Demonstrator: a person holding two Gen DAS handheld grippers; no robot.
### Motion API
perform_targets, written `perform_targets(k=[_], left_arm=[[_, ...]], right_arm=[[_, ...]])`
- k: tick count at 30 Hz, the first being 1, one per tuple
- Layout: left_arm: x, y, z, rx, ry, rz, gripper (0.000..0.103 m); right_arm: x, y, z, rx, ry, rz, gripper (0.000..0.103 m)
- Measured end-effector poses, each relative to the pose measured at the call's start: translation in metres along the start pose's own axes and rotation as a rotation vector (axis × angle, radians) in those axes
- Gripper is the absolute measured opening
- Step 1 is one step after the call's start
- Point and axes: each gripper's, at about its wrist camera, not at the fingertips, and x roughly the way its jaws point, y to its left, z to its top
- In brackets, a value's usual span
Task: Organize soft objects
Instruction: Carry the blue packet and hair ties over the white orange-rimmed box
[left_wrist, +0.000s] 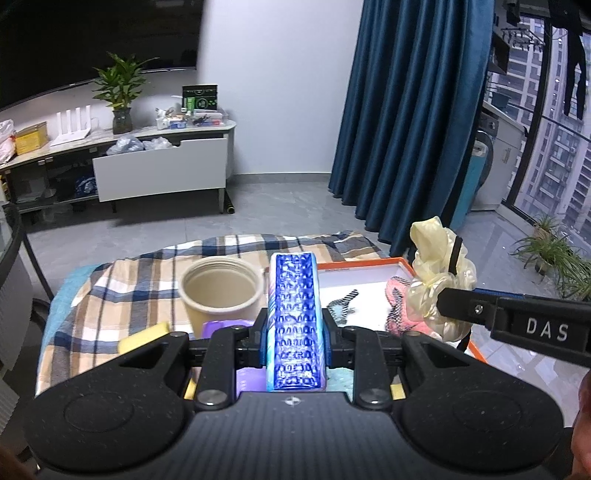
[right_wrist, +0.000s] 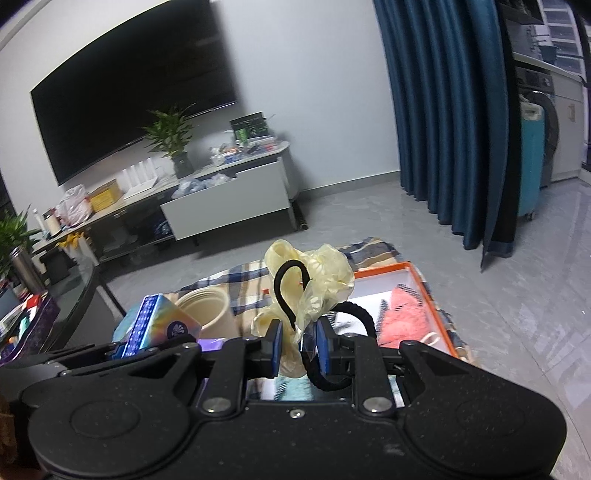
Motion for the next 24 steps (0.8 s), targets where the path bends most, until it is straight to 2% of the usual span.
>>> perform_targets(k=[14,24], left_arm=[[0.031,-0.028,0.004,0.025,0.046,-0.092,0.028],[0.050,-0.046,0.003,0.038,0.083,-0.130,0.028]], right_arm=[[0.010,-0.044,0.004,0.071,0.005,-0.070,0.026],[0.029,-0.062,0.008,0.093,0.027,-0.084,0.026]])
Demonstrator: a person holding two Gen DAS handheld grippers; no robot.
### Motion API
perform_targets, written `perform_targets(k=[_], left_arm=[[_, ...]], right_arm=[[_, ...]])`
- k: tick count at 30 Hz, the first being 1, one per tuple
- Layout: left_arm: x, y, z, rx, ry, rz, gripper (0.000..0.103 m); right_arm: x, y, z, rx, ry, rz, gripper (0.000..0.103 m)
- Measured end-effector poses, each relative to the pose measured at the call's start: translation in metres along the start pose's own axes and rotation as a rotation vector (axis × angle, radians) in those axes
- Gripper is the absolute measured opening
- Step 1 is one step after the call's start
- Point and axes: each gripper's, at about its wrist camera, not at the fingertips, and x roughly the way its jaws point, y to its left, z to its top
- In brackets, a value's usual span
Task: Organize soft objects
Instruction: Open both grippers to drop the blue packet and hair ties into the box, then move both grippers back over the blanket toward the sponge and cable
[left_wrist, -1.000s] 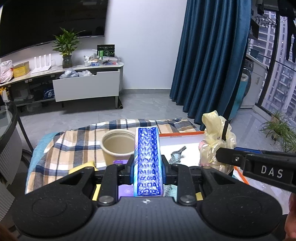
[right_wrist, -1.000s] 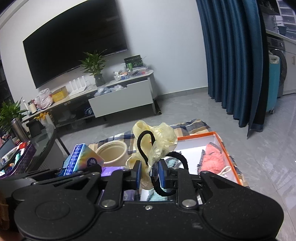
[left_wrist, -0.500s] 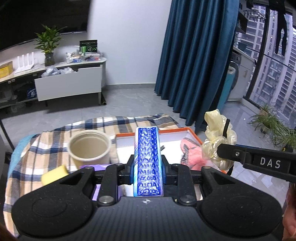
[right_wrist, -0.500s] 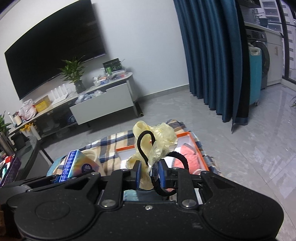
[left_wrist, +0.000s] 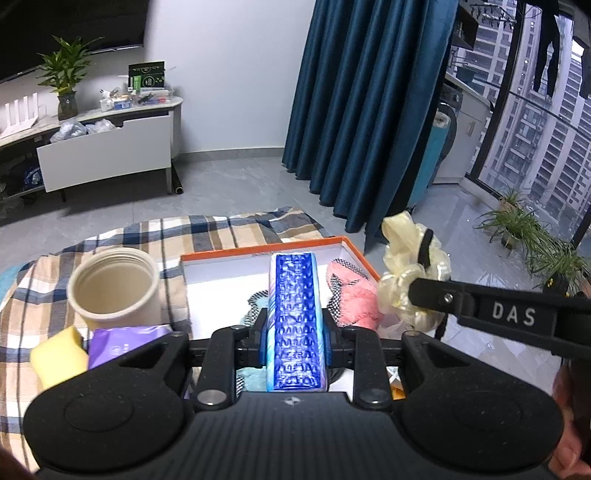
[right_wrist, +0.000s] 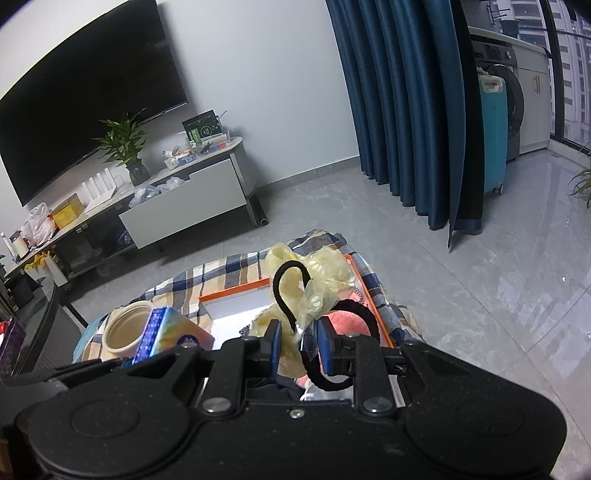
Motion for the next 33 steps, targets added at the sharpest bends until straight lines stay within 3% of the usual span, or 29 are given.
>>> perform_targets(k=[8,13,15,18,21,26,33], left_arm=[[0.016,-0.006,0.002,-0.009,0.022,-0.015,0.028],[0.026,-0.006,0.003,-0.023,0.040,-0.061,0.029],[0.026,-0.007,0.002,-0.025,0.044,-0.075,0.040],[0.024,-0.008,0.001,-0.023,0.035,-0.071,0.042],[0.017,-0.005,0.003,-0.040,0.017,-0.057,0.054],[0.000,0.001,0.008,-0.054,-0.029,-0.033,0.064],[-0.032,0.020,0.010,-0.073,-0.094,0.049,0.074]], right_arm=[[0.018,-0.009,0.009,0.005,0.017,-0.004,0.027],[0.029,-0.010,0.016,-0.009,0.017,0.012,0.033],[0.031,-0.011,0.019,-0.008,0.013,0.017,0.036],[0.028,-0.012,0.020,-0.007,-0.004,0.007,0.037],[0.020,-0.012,0.020,-0.008,-0.026,0.013,0.037],[0.004,-0.006,0.023,-0.012,-0.068,0.008,0.037],[-0.015,0.016,0.017,-0.049,-0.084,0.063,0.040]])
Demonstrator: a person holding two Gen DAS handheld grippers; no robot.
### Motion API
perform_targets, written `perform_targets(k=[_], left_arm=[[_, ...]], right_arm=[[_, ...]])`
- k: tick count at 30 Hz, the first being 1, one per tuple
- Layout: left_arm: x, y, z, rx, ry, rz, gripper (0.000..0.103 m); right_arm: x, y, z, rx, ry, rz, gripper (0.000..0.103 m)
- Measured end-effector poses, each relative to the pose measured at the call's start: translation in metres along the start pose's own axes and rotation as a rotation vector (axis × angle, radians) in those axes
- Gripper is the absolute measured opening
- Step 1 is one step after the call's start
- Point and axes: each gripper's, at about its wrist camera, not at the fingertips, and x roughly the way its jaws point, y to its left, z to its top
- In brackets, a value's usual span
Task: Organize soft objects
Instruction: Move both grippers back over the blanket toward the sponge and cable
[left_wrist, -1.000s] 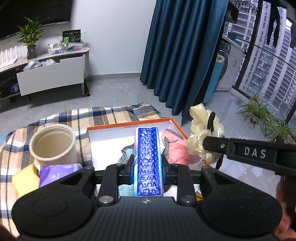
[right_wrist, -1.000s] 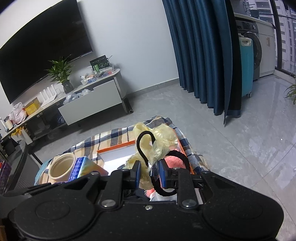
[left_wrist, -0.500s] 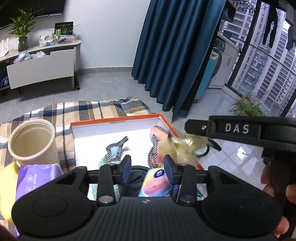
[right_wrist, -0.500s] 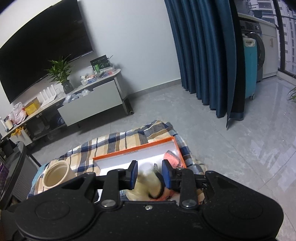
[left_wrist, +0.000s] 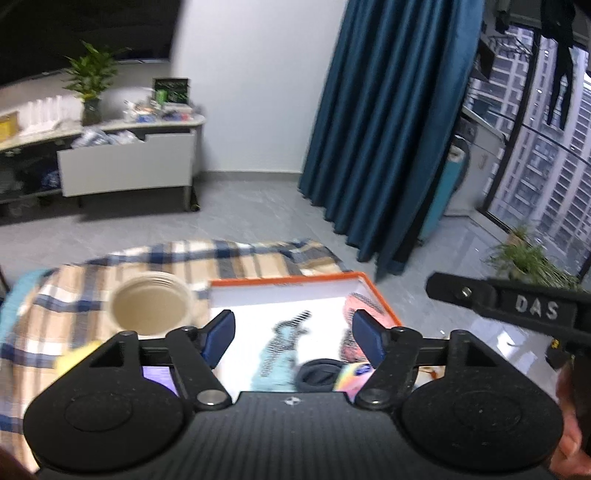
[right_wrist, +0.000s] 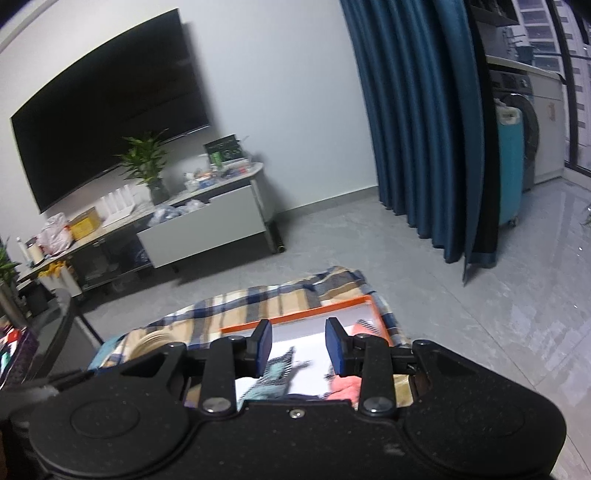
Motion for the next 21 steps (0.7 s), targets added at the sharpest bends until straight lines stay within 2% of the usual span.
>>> perform_targets(k=[8,12,16,19,21], left_arm=[[-0.035,0.052,-0.002,-0.070,-0.037,0.124,0.075],[-0.050,0.088,-0.006,-0.109,-0.051,0.234,0.077],[-0.055,0.131,-0.014,-0.186,-0.025,0.324,0.078],[-0.052,0.153,-0.023,-0.230,0.004,0.349,0.078],[-0.044,0.161,-0.029,-0.264,0.031,0.335,0.079]], right_arm=[[-0.003,0.049,-0.014,-0.067,0.039,0.117,0.042],[-0.003,0.072,-0.021,-0.102,0.054,0.164,0.042],[-0.002,0.088,-0.026,-0.131,0.070,0.186,0.043],[-0.001,0.095,-0.032,-0.147,0.080,0.193,0.043],[-0.002,0.099,-0.035,-0.154,0.086,0.192,0.043]])
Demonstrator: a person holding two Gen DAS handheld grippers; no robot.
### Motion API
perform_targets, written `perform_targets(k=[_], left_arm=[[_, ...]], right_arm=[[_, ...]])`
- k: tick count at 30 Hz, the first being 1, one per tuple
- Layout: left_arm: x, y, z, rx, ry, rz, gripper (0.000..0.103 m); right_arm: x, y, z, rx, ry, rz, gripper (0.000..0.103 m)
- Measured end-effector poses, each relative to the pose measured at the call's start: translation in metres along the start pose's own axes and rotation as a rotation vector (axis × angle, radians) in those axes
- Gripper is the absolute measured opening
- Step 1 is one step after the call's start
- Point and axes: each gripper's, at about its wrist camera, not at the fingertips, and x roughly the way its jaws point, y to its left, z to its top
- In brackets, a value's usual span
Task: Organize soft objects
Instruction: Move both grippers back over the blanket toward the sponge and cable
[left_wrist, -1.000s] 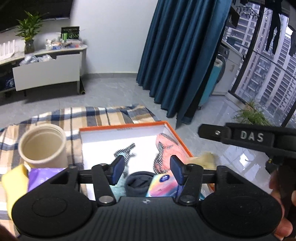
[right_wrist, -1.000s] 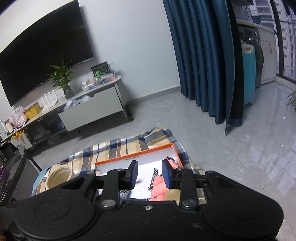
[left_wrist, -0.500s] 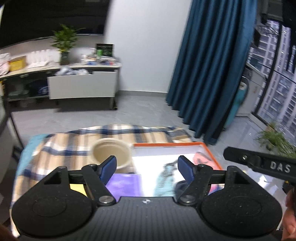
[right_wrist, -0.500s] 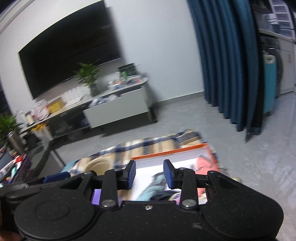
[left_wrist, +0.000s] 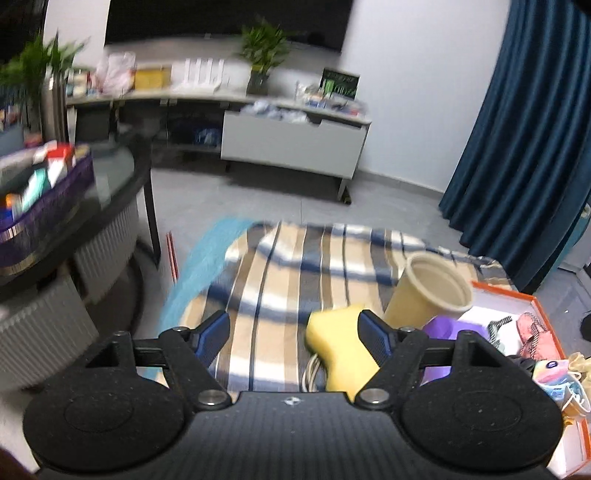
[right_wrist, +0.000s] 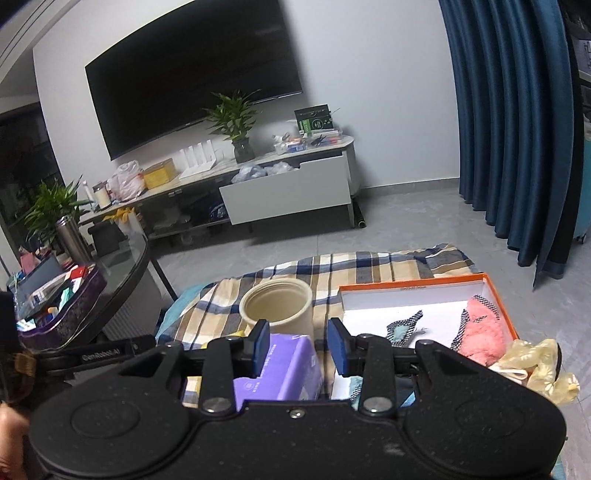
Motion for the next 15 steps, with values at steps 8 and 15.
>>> perform_targets(k=[8,15], left_arm=[[0.032,-0.009,-0.009,0.034,0.062,-0.035,0.083],[0.058,-0.015,-0.011,0.039,0.097,-0.061,0.085]], right_arm=[[0.004,0.002,-0.002,-0.010,0.011,-0.017,0.043],[0.014,-0.004,-0.003,-0.007,0.026,-0.027,0.043]])
